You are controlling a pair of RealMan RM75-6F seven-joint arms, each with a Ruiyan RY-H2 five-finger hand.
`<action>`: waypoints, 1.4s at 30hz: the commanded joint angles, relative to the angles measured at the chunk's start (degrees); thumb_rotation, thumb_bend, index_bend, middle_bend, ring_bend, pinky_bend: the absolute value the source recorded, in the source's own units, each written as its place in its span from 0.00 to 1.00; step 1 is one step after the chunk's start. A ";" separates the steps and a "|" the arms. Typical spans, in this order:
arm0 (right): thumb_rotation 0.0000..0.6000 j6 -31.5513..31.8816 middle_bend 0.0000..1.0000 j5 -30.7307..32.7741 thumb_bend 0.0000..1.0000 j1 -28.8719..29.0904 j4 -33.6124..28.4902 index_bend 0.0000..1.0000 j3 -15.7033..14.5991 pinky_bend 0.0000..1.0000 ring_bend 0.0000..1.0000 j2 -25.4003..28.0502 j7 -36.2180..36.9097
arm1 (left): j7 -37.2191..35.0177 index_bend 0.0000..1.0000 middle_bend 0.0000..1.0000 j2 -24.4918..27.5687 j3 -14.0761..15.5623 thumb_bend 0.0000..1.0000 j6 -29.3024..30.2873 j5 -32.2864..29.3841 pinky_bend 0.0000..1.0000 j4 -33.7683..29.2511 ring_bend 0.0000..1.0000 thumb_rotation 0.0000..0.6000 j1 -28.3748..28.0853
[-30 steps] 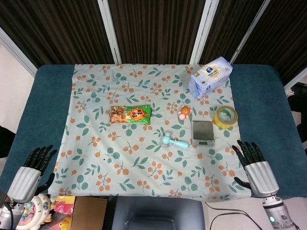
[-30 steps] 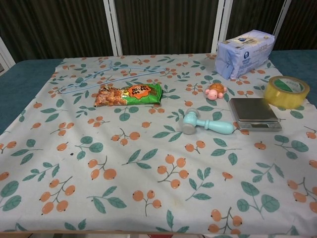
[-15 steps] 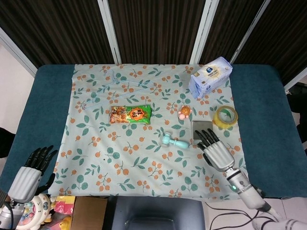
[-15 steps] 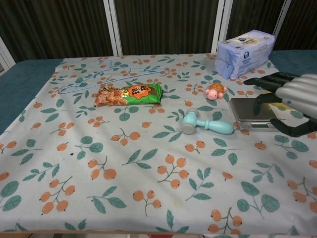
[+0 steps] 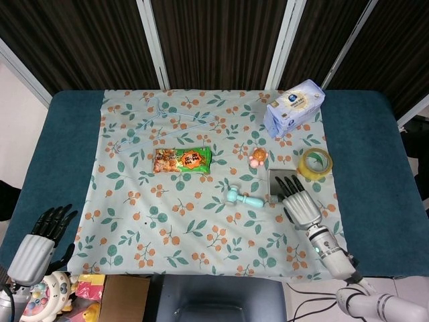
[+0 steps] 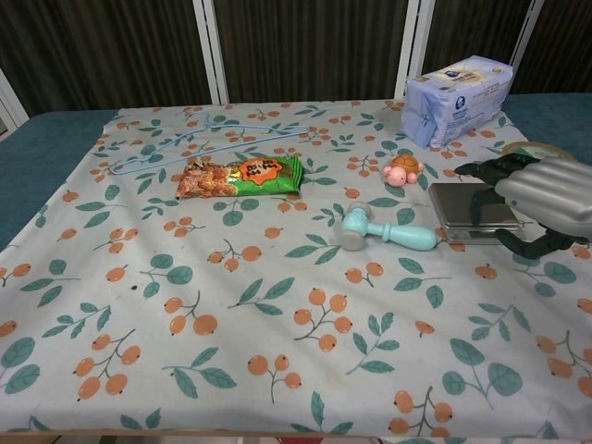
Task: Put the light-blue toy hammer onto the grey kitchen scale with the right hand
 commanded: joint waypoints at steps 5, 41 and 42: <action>1.00 -0.56 0.00 0.86 0.66 1.32 0.65 0.50 -0.38 0.00 0.00 -1.14 -0.61 | 0.24 0.00 0.00 -0.05 -0.13 0.47 -0.26 -0.29 0.09 0.04 0.01 1.00 -0.07; 1.00 -2.17 0.00 6.25 0.66 4.27 2.34 0.48 -2.10 0.00 0.00 -3.76 -2.55 | -0.38 0.00 0.00 0.29 0.02 0.47 0.66 0.24 0.09 -0.07 0.01 1.00 0.32; 1.00 -2.24 0.00 6.41 0.66 4.30 2.38 0.48 -2.17 0.00 0.00 -3.79 -2.58 | -0.41 0.00 0.00 0.30 0.02 0.47 0.68 0.25 0.09 -0.07 0.01 1.00 0.33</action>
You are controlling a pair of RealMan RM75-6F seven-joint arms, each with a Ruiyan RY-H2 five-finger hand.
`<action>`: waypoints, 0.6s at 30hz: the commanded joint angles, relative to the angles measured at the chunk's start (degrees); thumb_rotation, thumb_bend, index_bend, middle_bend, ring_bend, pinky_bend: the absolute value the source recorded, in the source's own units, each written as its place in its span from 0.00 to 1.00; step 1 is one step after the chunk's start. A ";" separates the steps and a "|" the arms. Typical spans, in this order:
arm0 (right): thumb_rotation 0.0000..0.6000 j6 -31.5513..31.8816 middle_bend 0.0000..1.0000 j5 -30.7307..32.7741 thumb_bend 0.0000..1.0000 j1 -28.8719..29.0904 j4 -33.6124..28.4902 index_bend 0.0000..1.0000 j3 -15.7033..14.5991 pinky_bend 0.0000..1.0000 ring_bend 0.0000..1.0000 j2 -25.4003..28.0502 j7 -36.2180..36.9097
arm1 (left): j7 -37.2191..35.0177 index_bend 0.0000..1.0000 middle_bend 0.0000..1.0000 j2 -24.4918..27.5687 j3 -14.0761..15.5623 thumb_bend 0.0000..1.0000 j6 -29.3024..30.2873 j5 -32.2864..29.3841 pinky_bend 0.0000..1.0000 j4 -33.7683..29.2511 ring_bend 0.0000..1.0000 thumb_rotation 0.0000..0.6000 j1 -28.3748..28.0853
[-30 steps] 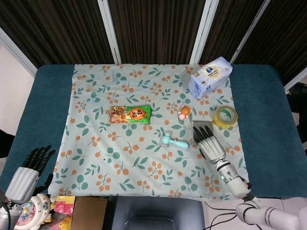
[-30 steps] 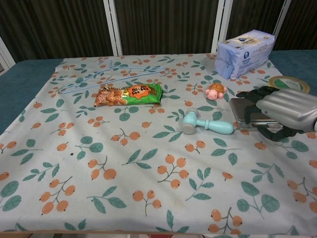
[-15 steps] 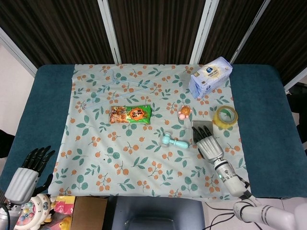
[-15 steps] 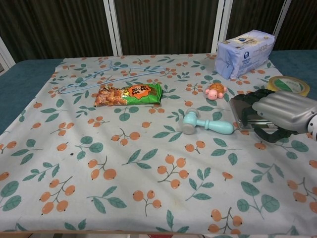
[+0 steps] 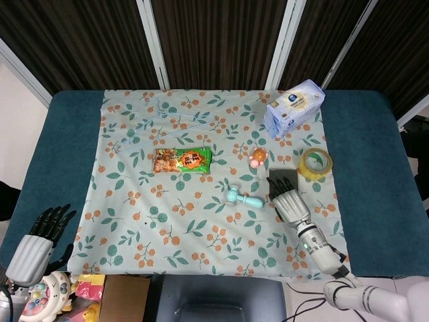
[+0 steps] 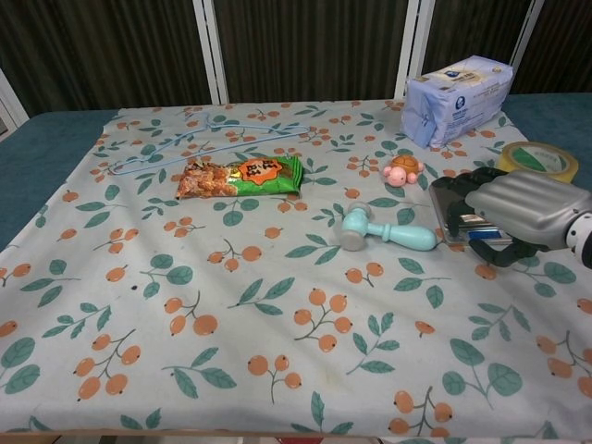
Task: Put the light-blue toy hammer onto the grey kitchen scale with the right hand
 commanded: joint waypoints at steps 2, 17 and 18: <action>1.00 -0.03 0.00 0.24 0.66 0.08 0.03 0.48 -0.18 0.00 0.00 -0.01 0.07 | -0.04 0.00 0.00 0.02 0.02 0.47 0.05 0.05 0.09 -0.01 0.01 1.00 0.02; 1.00 8.10 0.00 -1.75 0.46 -1.81 -9.85 0.37 1.50 0.00 0.00 5.29 2.44 | 0.46 0.00 0.00 -0.20 0.19 0.47 -0.03 0.62 0.09 -0.11 0.01 1.00 -0.06; 1.00 7.73 0.00 -0.70 0.41 -1.51 -10.86 0.37 2.15 0.00 0.00 5.01 1.77 | 0.49 0.00 0.00 -0.23 0.21 0.47 -0.07 0.67 0.09 -0.10 0.01 1.00 -0.09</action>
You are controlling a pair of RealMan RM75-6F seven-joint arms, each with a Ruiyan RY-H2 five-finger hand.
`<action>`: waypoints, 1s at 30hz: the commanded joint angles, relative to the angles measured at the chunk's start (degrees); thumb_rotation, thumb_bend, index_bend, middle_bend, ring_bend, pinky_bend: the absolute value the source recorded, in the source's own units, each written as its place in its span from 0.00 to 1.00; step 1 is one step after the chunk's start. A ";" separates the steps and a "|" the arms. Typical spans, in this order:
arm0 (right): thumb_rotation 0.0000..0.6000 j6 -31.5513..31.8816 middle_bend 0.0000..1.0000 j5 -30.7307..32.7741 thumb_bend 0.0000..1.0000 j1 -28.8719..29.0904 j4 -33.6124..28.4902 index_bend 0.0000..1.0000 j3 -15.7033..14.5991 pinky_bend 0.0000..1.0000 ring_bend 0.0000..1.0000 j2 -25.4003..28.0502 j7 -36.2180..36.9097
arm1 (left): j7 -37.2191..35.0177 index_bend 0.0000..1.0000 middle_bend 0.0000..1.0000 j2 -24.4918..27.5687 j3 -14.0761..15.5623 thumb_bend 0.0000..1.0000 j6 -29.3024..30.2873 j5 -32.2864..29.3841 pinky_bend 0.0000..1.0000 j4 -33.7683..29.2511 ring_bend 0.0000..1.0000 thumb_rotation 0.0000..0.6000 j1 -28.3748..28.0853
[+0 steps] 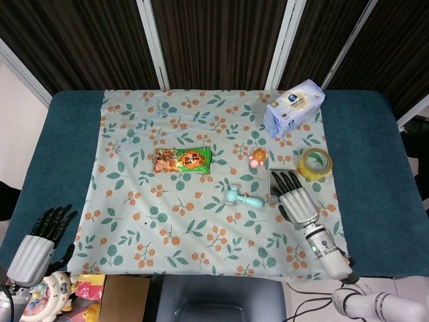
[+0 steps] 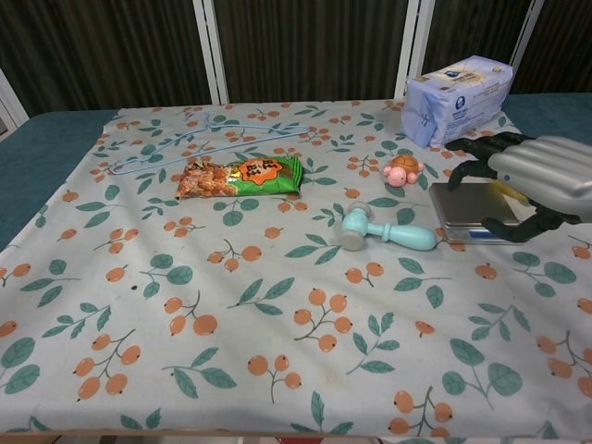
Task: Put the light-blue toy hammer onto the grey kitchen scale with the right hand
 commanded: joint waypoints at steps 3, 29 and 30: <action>1.00 -2.27 0.00 6.60 0.35 2.09 -6.11 0.38 3.82 0.00 0.00 -1.16 -5.26 | -0.15 0.00 0.00 0.01 -0.01 0.47 0.06 0.02 0.09 0.09 0.01 1.00 -0.02; 1.00 -4.48 0.00 27.39 0.44 11.80 -4.04 0.49 4.70 0.00 0.00 -10.41 -26.93 | -1.62 0.00 0.00 0.96 -0.05 0.50 1.30 0.17 0.09 -0.20 0.01 1.00 0.47; 1.00 -4.08 0.00 27.64 0.44 11.91 -3.62 0.49 4.56 0.00 0.00 -10.57 -27.22 | -1.68 0.00 0.00 1.00 -0.06 0.50 1.27 0.16 0.09 -0.21 0.01 1.00 0.45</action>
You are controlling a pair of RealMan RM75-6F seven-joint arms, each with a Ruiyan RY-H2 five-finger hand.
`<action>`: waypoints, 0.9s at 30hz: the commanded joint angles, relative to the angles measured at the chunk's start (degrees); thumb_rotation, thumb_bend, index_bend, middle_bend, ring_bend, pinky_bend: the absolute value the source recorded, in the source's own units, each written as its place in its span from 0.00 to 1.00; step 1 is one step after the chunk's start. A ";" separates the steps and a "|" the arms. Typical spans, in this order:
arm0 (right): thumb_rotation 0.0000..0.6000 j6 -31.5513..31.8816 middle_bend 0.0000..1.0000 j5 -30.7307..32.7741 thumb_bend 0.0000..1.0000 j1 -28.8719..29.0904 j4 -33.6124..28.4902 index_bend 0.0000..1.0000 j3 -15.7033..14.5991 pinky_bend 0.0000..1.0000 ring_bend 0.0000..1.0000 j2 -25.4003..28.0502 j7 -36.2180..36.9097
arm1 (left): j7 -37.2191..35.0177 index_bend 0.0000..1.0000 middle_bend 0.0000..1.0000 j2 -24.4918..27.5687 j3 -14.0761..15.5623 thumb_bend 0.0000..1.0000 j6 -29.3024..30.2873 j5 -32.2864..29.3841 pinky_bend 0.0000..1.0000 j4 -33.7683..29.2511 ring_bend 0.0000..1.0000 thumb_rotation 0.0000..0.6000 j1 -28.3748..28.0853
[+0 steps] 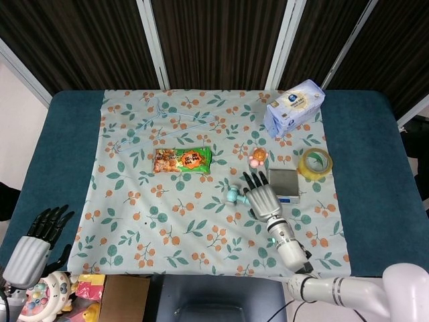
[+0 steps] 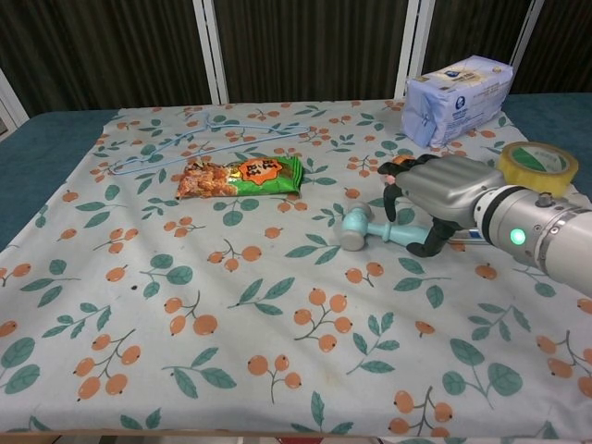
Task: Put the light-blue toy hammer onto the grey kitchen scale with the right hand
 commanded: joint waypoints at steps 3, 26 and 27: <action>1.00 0.83 0.00 1.69 0.44 0.73 1.65 0.49 -0.53 0.00 0.00 -0.92 -0.86 | -0.10 0.00 0.00 0.10 0.00 0.50 -0.05 0.10 0.09 -0.06 0.01 1.00 -0.07; 1.00 2.15 0.22 2.42 0.53 3.23 5.22 0.91 -2.32 0.02 0.06 -4.01 -1.41 | -0.23 0.00 0.00 0.15 0.05 0.50 1.39 0.67 0.09 0.19 0.01 1.00 0.61; 1.00 2.65 0.23 1.51 0.53 3.15 5.53 0.96 -2.42 0.04 0.09 -4.14 -0.76 | -0.24 0.00 0.00 0.17 0.05 0.50 1.43 0.67 0.09 0.20 0.01 1.00 0.65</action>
